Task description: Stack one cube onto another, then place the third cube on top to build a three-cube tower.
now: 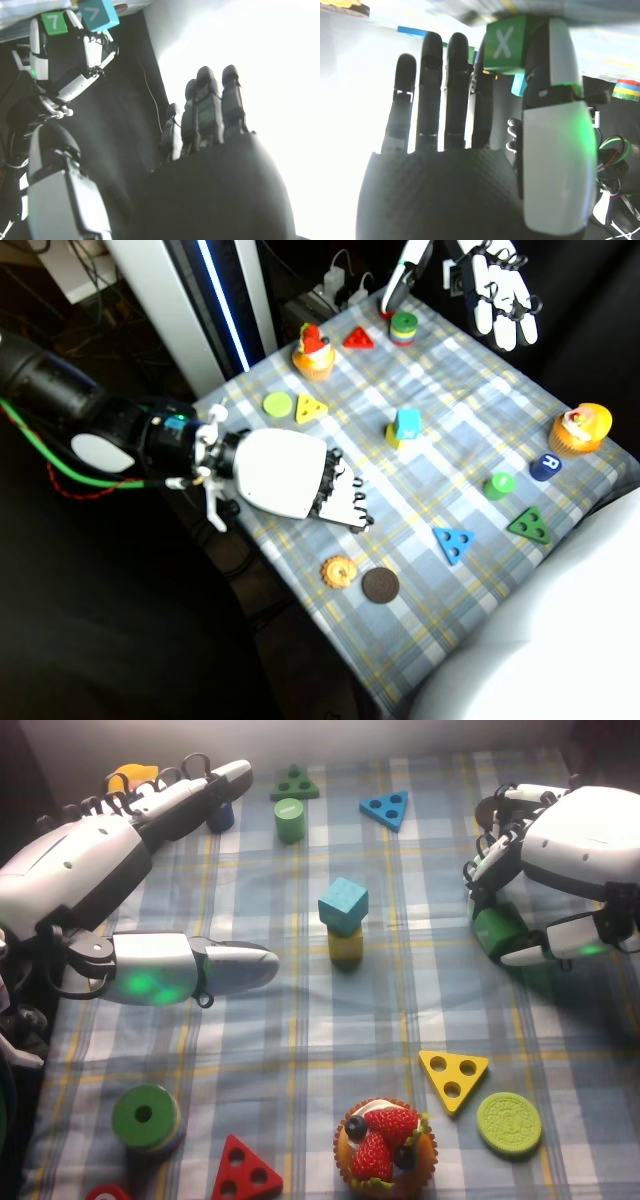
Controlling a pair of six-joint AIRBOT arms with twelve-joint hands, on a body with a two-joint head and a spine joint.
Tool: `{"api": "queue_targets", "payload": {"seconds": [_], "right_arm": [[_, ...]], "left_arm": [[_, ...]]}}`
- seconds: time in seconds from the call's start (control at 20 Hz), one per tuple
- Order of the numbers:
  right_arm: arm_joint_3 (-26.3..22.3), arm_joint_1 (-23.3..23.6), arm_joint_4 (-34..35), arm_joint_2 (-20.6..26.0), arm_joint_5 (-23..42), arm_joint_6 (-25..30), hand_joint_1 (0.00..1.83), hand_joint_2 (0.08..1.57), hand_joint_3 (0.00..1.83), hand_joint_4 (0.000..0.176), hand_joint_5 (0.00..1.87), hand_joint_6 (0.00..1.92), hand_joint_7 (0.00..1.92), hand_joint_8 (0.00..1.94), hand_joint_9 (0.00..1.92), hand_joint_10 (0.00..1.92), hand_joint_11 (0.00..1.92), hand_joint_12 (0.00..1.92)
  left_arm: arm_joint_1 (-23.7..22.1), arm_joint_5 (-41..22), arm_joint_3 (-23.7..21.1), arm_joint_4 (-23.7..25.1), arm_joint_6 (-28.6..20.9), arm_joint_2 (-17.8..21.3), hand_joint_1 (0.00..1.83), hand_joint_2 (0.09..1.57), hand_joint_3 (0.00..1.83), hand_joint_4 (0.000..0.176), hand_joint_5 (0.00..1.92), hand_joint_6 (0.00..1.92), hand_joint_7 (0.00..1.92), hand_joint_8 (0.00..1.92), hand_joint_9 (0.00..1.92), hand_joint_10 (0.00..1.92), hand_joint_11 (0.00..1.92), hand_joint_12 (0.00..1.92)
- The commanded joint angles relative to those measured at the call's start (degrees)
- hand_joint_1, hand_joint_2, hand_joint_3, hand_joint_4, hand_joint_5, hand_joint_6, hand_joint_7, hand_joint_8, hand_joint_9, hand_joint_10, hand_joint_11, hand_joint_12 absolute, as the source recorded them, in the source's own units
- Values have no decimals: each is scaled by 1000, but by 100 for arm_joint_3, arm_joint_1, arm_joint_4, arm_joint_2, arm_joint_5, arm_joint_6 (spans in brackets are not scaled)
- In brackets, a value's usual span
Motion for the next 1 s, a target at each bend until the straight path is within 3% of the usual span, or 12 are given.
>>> {"api": "queue_targets", "payload": {"seconds": [0.0, 0.25, 0.4, 0.45, 0.75, 0.95], "right_arm": [[-40, 150, -14, 8, 600, 13, 1173, 1071, 0, 0, 1061, 859, 918, 15, 790, 19, 115, 1379], [-137, 630, -790, 78, 778, 577, 1166, 1041, 0, 0, 1140, 735, 867, 2, 728, 3, 129, 1110], [-136, 972, -1305, 59, 905, 866, 1162, 1063, 3, 0, 1081, 826, 813, 3, 696, 2, 141, 1025], [-124, 1091, -1452, 27, 968, 995, 1165, 1053, 1, 0, 1108, 776, 807, 1, 686, 2, 160, 944], [130, 1616, -2140, -168, 1157, 1657, 1187, 1041, 0, 0, 1139, 710, 768, 0, 584, 0, 3, 1065], [309, 1753, -2441, -422, 1162, 1986, 1193, 1028, 0, 0, 1183, 632, 771, 4, 549, 5, 0, 926]], "left_arm": [[-31, -656, -8, 130, -45, -36, 645, 811, 0, 176, 113, 3, 183, 6, 221, 11, 13, 99], [-18, -616, 21, 78, -45, -27, 630, 821, 2, 176, 76, 0, 179, 1, 222, 4, 0, 80], [-17, -516, 115, -79, -45, -34, 668, 813, 0, 176, 92, 6, 181, 2, 221, 2, 13, 86], [-19, -440, 174, -144, -45, -36, 655, 805, 0, 176, 99, 4, 174, 1, 235, 4, 2, 16], [-168, -44, 492, -290, -38, -169, 641, 823, 4, 176, 121, 4, 162, 0, 210, 0, 45, 22], [-174, 12, 537, -299, -5, -163, 646, 826, 4, 176, 116, 4, 158, 0, 199, 3, 45, 25]]}}
